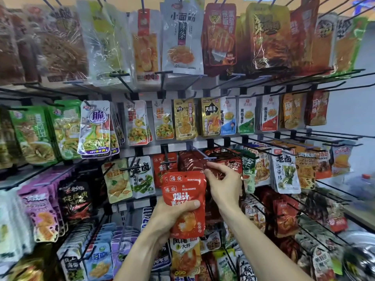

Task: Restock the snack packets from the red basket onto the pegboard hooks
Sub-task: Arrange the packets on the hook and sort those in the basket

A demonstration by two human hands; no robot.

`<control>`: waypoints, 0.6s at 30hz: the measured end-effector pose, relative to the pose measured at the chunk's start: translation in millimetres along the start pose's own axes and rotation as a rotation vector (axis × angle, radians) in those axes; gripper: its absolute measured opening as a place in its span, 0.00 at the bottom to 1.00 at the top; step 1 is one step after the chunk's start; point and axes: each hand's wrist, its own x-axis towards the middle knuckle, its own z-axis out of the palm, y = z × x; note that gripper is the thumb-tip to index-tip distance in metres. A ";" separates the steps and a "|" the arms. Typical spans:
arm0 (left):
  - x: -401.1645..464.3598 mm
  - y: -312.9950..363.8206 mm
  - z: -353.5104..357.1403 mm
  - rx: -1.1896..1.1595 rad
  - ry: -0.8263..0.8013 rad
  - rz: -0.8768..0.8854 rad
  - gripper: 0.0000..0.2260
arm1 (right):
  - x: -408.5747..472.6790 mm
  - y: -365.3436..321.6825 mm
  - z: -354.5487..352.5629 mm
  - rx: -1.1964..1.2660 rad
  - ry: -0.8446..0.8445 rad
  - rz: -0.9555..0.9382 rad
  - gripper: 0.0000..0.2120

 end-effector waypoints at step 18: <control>-33.8 -4.4 10.1 -0.110 0.151 -0.042 0.25 | -55.0 -14.5 -33.7 -0.137 0.091 -0.236 0.12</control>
